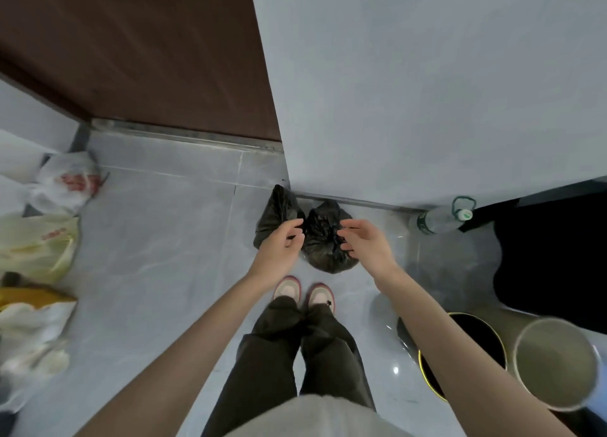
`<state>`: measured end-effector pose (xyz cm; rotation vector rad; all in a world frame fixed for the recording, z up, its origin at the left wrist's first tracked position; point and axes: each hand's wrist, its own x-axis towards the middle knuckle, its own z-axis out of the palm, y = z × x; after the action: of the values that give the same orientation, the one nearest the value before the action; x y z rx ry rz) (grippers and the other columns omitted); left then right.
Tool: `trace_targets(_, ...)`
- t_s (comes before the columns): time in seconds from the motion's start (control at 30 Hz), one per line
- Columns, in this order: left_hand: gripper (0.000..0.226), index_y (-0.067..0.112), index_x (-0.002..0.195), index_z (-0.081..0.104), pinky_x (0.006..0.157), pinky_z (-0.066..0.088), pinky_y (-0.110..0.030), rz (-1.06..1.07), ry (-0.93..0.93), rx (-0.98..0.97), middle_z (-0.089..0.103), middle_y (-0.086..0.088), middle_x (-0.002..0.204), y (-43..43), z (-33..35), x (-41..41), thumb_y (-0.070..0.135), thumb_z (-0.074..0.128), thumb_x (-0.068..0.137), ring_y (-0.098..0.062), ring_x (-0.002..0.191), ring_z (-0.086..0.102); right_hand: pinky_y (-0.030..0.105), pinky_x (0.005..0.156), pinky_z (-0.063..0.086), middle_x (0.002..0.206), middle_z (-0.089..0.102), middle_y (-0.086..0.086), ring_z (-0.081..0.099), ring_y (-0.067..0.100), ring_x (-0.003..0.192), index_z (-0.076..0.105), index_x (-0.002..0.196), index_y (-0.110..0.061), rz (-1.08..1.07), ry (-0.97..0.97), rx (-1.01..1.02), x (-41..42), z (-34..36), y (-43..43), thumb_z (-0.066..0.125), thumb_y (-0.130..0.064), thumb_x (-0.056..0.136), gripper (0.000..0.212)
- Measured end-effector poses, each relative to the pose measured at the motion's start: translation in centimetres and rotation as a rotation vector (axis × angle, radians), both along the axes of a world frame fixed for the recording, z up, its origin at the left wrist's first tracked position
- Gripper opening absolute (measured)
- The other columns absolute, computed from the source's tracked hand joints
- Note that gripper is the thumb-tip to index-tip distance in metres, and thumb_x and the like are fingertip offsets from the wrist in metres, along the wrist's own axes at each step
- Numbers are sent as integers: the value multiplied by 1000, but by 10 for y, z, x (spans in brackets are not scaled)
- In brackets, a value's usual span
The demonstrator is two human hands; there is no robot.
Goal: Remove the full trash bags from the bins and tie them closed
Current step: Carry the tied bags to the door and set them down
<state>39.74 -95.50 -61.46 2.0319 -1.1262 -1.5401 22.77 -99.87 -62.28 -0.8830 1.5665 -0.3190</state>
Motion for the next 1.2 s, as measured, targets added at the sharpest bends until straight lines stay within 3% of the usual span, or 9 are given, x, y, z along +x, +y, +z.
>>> trace_targets(0.27,34,22,131,49,92,42,-24,-47,36,-52,61,2,122,50,103,-10,27,42,99,-14,111,58,20,67,46,100,69,2,60,11,68,63,103,-19,-50,-78,-44,-28,107,63,54,-11,91,16)
trace_targets(0.47,31,27,127,52,78,43,-20,-165,29,-133,62,8,115,83,140,-15,26,42,98,-11,104,61,8,55,44,98,69,1,60,10,68,62,103,-19,-137,-89,-123,-34,151,124,53,-11,92,16)
trace_targets(0.63,30,26,125,53,78,43,-21,-256,24,-202,62,10,112,120,163,-12,25,41,98,-13,103,60,6,55,44,101,69,3,60,9,70,61,112,-13,-227,-67,-187,-31,173,193,52,-9,94,20)
trace_targets(0.8,31,22,125,54,81,41,-22,-397,8,-247,62,9,110,157,191,-21,20,40,97,-13,98,60,20,70,46,104,69,5,61,15,74,62,107,-16,-374,-44,-215,-35,193,270,56,-11,91,18)
trace_targets(1.03,30,22,122,56,86,43,-24,-538,48,-286,65,5,112,209,219,-82,17,42,96,-15,96,63,20,65,45,85,65,-8,60,8,65,64,106,-18,-587,-23,-230,-84,208,360,61,-14,88,18)
trace_targets(1.2,28,22,122,54,96,44,-31,-669,71,-290,64,2,115,250,226,-154,19,44,96,-19,104,62,31,77,48,104,66,4,60,16,71,64,110,-15,-700,-28,-220,-146,205,414,60,-14,89,22)
